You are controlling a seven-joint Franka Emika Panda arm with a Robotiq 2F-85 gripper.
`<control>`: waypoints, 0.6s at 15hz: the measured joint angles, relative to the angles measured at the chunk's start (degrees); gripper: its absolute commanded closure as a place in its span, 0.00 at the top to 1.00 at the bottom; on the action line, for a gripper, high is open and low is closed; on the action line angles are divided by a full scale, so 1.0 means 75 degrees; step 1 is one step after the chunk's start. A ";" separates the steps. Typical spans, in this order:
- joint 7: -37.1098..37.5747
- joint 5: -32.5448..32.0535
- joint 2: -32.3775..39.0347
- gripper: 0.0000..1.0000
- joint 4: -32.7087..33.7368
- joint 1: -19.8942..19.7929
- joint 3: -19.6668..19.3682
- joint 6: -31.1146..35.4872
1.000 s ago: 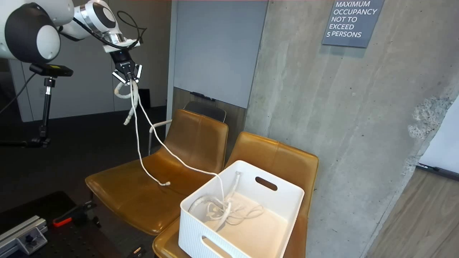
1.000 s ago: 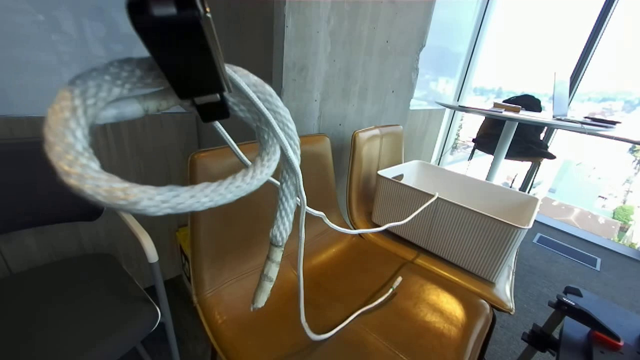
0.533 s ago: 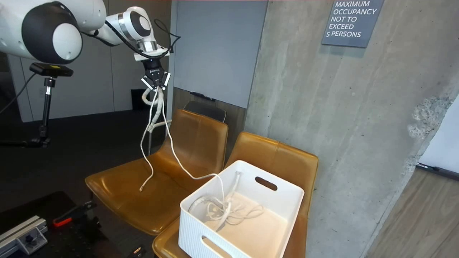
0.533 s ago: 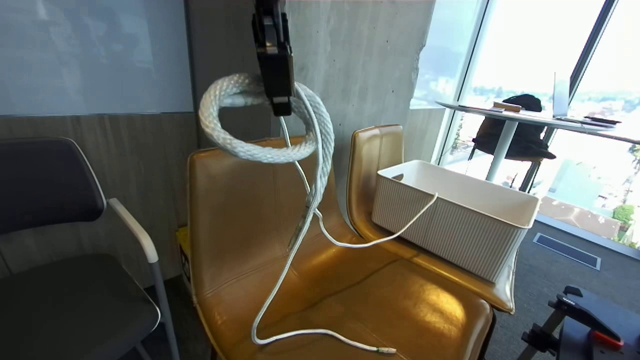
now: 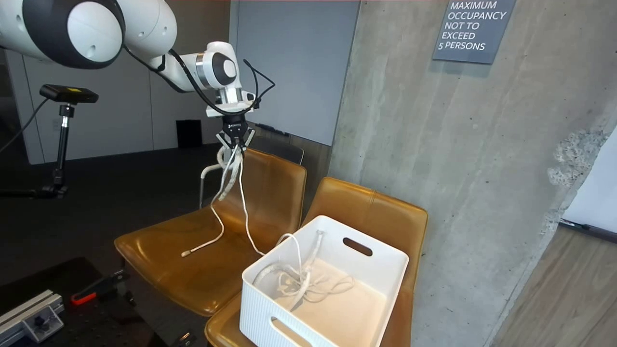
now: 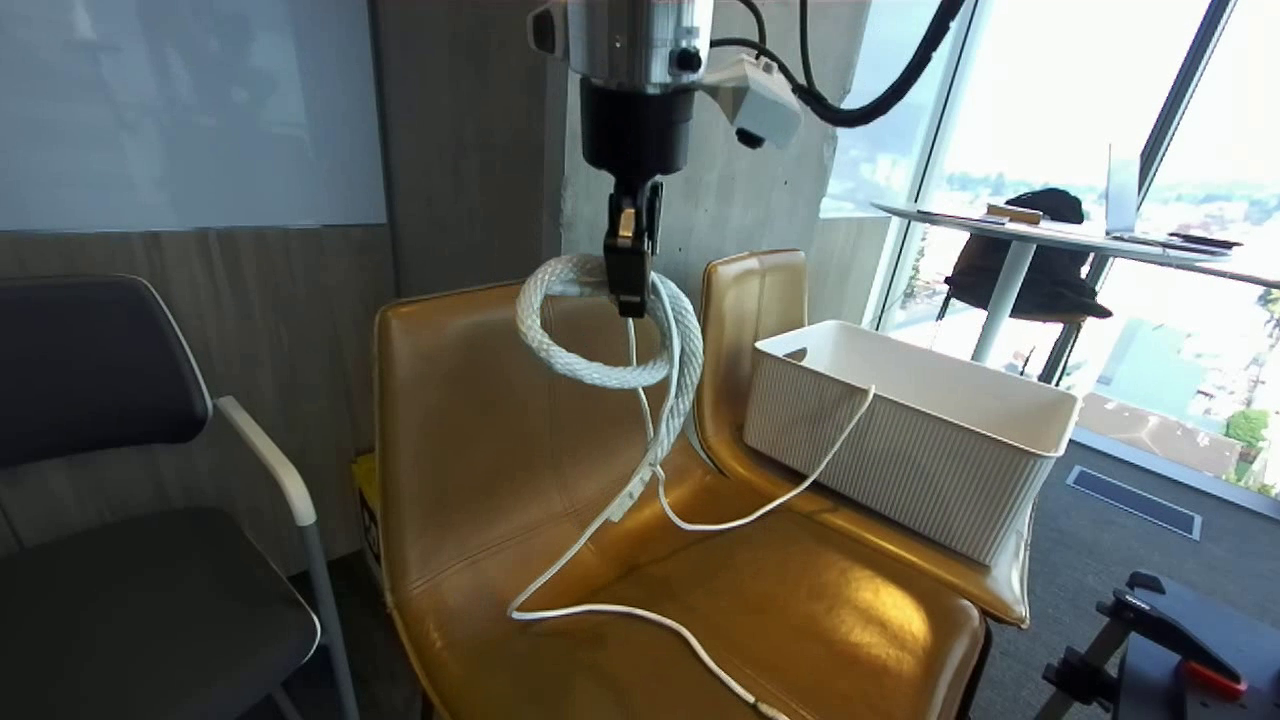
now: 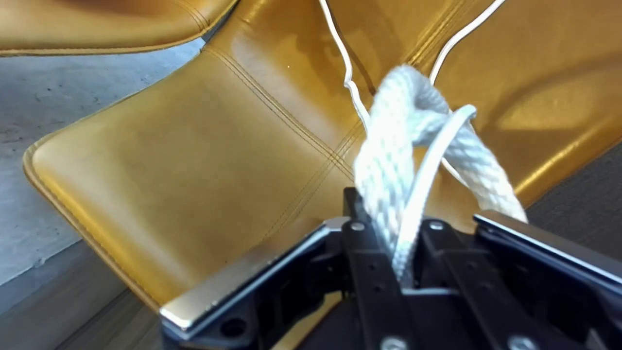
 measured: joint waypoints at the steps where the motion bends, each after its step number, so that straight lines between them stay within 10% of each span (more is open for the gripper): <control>1: 0.0078 0.0000 -0.0111 0.03 -0.0395 -0.0114 -0.0003 0.0282; 6: 0.0172 -0.0013 -0.0816 0.03 -0.2317 -0.0521 -0.0217 0.1585; 7: 0.0172 -0.0015 -0.0996 0.36 -0.2705 -0.0576 -0.0282 0.1818; 9: 0.0128 -0.0017 -0.1399 0.43 -0.3516 -0.0685 -0.0326 0.2248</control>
